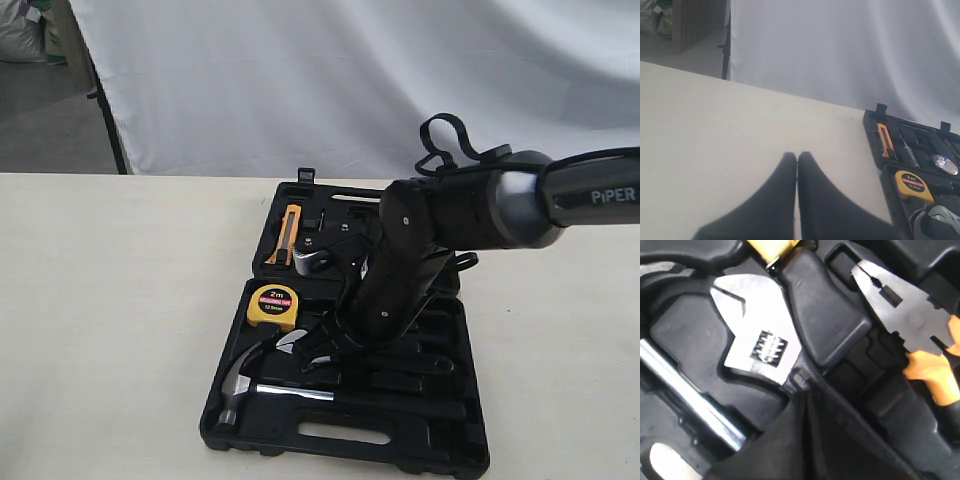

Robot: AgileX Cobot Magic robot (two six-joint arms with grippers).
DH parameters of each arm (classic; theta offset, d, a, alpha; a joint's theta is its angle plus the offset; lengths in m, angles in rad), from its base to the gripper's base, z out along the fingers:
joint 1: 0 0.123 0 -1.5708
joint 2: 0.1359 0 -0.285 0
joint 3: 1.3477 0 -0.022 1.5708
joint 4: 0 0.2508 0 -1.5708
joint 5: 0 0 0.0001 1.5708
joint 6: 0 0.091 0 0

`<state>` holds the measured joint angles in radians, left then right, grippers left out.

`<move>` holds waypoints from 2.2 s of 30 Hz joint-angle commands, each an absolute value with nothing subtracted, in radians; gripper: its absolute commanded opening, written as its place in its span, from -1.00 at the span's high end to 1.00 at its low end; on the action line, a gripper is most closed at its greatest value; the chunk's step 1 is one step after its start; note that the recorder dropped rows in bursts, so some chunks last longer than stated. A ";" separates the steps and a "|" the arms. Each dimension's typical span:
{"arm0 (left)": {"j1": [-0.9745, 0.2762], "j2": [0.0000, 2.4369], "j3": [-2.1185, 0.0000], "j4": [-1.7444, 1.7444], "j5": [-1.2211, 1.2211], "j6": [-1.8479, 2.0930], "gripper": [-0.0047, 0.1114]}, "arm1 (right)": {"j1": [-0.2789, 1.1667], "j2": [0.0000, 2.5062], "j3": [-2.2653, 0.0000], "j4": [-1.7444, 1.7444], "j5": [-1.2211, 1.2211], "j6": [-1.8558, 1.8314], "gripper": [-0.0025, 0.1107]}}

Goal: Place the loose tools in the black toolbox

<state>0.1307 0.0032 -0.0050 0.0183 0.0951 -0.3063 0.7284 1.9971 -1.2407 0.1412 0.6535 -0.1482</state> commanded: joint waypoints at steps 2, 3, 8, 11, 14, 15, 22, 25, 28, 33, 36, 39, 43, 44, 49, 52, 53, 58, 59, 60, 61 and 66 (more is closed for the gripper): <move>0.156 0.000 -0.008 0.023 0.088 -0.311 0.91 | 0.723 1.942 -1.221 0.133 0.626 -0.134 0.96; 0.156 0.000 -0.008 0.023 0.088 -0.311 0.91 | 0.723 1.931 -1.221 0.133 0.626 -0.134 0.96; 0.156 0.000 -0.008 0.023 0.088 -0.311 0.91 | 0.723 1.926 -1.221 0.129 0.590 -0.131 0.96; 0.156 0.000 -0.008 0.023 0.088 -0.311 0.91 | 0.723 1.966 -1.221 0.129 0.599 -0.131 0.96; 0.156 0.000 -0.008 0.023 0.088 -0.311 0.91 | 0.723 2.029 -1.221 0.129 0.608 -0.131 0.96; 0.156 0.000 -0.008 0.023 0.088 -0.311 0.91 | 0.723 2.048 -1.221 0.129 0.614 -0.131 0.96; 0.156 0.000 -0.008 0.023 0.088 -0.311 0.91 | 0.723 2.062 -1.221 0.129 0.621 -0.134 0.96; 0.156 0.000 -0.008 0.023 0.088 -0.311 0.91 | 0.723 2.062 -1.221 0.129 0.623 -0.134 0.96; 0.156 0.000 -0.008 0.023 0.088 -0.311 0.91 | 0.723 2.062 -1.221 0.129 0.623 -0.134 0.96; 0.156 0.000 -0.008 0.023 0.088 -0.311 0.91 | 0.723 2.062 -1.221 0.129 0.626 -0.134 0.96; 0.156 0.000 -0.008 0.023 0.088 -0.311 0.91 | 0.723 2.062 -1.221 0.129 0.629 -0.134 0.96; 0.156 0.000 -0.008 0.023 0.088 -0.311 0.91 | 0.723 2.062 -1.221 0.134 0.637 -0.134 0.96; 0.156 0.000 -0.008 0.023 0.088 -0.311 0.91 | 0.723 2.062 -1.221 0.132 0.643 -0.134 0.96; 0.156 0.000 -0.008 0.023 0.088 -0.311 0.91 | 0.723 2.062 -1.221 0.132 0.643 -0.134 0.96; 0.156 0.000 -0.008 0.023 0.088 -0.311 0.91 | 0.723 2.062 -1.221 0.133 0.655 -0.136 0.96; 0.156 0.000 -0.008 0.023 0.088 -0.311 0.91 | 0.723 2.062 -1.221 0.133 0.698 -0.146 0.96; 0.156 0.000 -0.008 0.023 0.088 -0.311 0.91 | 0.723 2.062 -1.221 0.133 0.705 -0.149 0.96; 0.156 0.000 -0.008 0.023 0.088 -0.311 0.91 | 0.723 2.041 -1.221 0.129 0.713 -0.170 0.96; 0.156 0.000 -0.008 0.023 0.088 -0.311 0.91 | 0.723 2.032 -1.221 0.129 0.713 -0.177 0.96; 0.156 0.000 -0.008 0.023 0.088 -0.311 0.91 | 0.723 2.017 -1.221 0.129 0.715 -0.181 0.96; 0.156 0.000 -0.008 0.023 0.088 -0.311 0.91 | 0.723 2.000 -1.221 0.129 0.717 -0.181 0.96; 0.156 0.000 -0.008 0.023 0.088 -0.311 0.91 | 0.723 1.924 -1.221 0.125 0.715 -0.181 0.96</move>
